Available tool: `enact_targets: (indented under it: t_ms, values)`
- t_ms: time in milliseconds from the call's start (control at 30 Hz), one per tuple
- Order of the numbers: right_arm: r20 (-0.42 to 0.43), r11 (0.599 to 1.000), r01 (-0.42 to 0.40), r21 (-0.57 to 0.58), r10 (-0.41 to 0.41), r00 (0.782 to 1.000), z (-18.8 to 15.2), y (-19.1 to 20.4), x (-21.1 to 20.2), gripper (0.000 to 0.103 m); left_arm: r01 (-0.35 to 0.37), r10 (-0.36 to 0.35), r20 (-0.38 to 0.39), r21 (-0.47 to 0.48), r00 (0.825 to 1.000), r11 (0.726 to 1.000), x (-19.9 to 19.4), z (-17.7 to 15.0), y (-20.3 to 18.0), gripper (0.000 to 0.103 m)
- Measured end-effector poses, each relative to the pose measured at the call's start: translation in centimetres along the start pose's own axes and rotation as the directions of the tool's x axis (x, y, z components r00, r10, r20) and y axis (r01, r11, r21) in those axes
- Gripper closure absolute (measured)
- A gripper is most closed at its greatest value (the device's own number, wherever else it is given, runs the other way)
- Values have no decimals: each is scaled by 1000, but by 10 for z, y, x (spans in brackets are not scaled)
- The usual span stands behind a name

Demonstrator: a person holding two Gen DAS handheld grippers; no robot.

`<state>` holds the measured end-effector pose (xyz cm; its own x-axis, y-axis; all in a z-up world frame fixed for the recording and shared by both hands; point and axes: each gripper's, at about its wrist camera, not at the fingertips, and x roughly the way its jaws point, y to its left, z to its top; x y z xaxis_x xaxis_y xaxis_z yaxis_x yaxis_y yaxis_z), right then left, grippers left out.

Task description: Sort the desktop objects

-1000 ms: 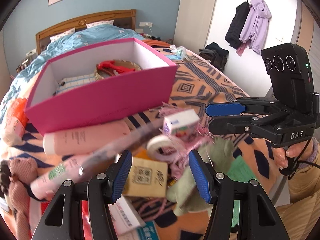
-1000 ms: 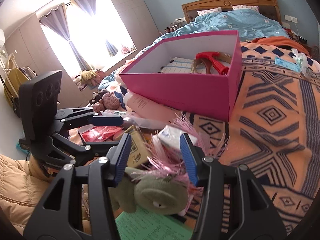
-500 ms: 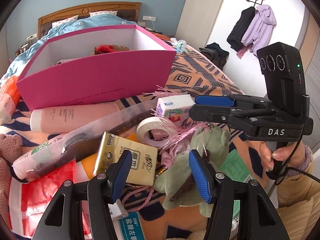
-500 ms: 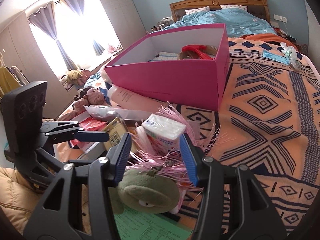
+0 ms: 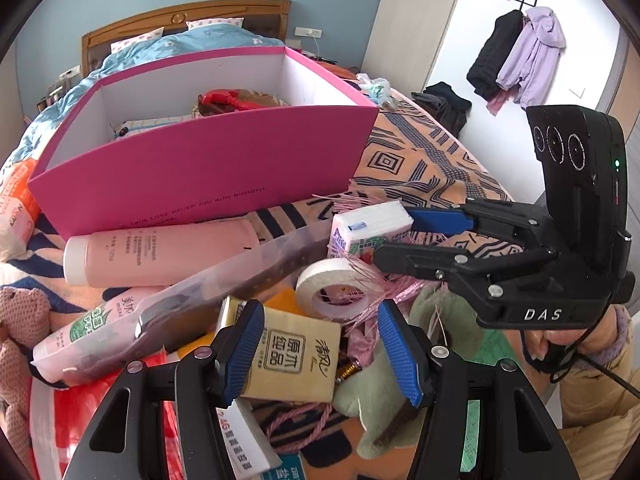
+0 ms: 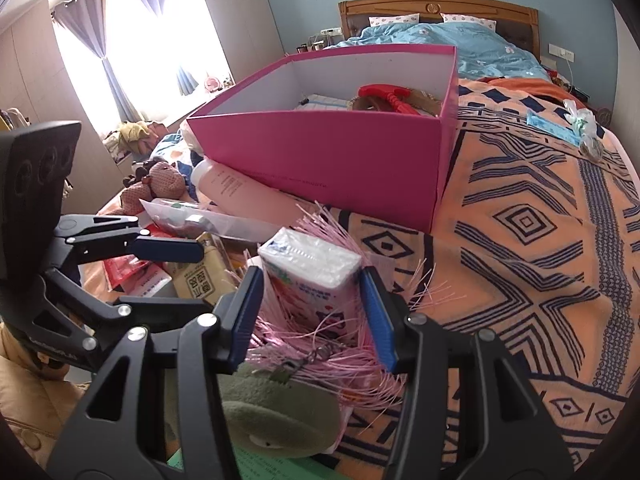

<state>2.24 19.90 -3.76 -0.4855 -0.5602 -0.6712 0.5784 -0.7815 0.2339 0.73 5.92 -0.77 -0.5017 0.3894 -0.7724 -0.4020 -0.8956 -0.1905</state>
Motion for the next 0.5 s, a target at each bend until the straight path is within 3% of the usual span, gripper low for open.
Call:
enact_targets:
  t_ms: [500]
  values:
    - [0,1000,-30,5,30,1000,1,-3,7,55,33,-32,-27,31,999,999,21,20,-1,47]
